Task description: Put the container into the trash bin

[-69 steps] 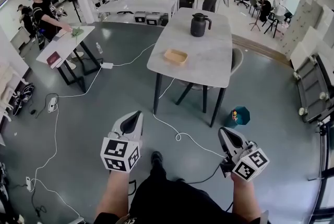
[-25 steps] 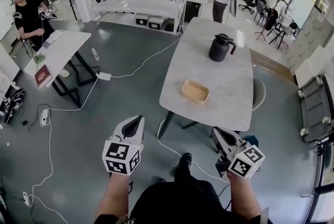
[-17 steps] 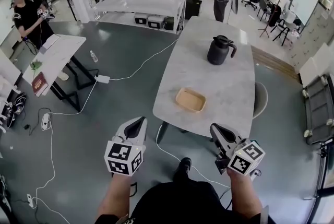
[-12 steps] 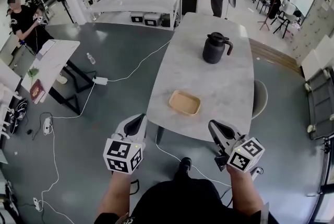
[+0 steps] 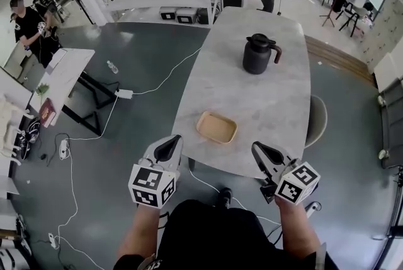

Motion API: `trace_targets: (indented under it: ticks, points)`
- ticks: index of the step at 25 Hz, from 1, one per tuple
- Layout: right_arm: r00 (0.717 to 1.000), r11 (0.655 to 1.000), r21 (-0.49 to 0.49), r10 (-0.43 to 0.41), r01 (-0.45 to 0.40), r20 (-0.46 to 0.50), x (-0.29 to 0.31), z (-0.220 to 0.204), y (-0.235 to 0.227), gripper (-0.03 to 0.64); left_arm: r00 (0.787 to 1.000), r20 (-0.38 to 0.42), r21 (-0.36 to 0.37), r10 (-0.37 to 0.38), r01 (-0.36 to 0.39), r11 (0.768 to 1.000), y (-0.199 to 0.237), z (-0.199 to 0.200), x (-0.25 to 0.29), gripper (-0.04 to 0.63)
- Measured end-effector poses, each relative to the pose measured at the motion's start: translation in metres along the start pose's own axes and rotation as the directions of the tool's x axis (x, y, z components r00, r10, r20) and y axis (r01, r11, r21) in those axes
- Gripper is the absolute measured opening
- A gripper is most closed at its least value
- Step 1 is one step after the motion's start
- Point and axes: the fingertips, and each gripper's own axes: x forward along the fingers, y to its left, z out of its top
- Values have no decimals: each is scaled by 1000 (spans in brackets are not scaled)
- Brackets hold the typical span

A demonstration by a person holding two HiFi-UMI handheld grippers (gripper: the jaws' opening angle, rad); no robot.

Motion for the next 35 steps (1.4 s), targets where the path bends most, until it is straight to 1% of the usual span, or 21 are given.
trace_targets:
  ticks: [3, 6, 8, 11, 14, 18, 22, 24, 27, 29, 32, 35]
  points:
    - [1000, 1000, 19, 4, -3, -6, 0, -4, -11, -6, 1000, -22, 19, -16, 16, 1000, -6, -3, 16, 9]
    - [1000, 999, 37, -8, 9, -17, 3, -12, -20, -6, 997, -42, 46, -57, 59, 997, -11, -9, 31, 9]
    - [999, 999, 45, -19, 21, -27, 9, -19, -24, -6, 995, -54, 52, -86, 89, 995, -11, -14, 41, 9]
    - [997, 999, 41, -26, 29, -73, 22, -33, -28, -6, 992, -65, 27, -111, 113, 993, -9, -21, 57, 9]
    - [988, 1000, 6, -14, 15, -154, 36, -48, -30, -5, 991, -52, -1, -119, 120, 993, -6, -21, 73, 9]
    - [965, 998, -61, 2, -19, -264, 68, -67, -26, -5, 990, -54, -48, -134, 131, 990, 8, -37, 90, 9]
    - [943, 994, -107, 1, -39, -332, 99, -84, -25, -1, 987, -70, -98, -142, 135, 986, 26, -61, 104, 9]
    - [932, 991, -129, -5, -44, -363, 114, -95, -31, 23, 987, -70, -111, -144, 135, 985, 34, -67, 110, 9]
    - [903, 983, -176, -26, -56, -429, 135, -118, -41, 49, 987, -75, -118, -144, 135, 984, 45, -79, 117, 9]
    - [871, 973, -219, -44, -74, -489, 146, -137, -47, 65, 986, -85, -133, -143, 131, 982, 51, -89, 118, 9]
    - [818, 949, -296, -81, -112, -569, 160, -169, -53, 78, 984, -100, -155, -145, 128, 980, 57, -104, 116, 9]
    - [777, 939, -308, -80, -151, -625, 174, -192, -51, 94, 981, -115, -168, -156, 136, 976, 59, -116, 112, 9]
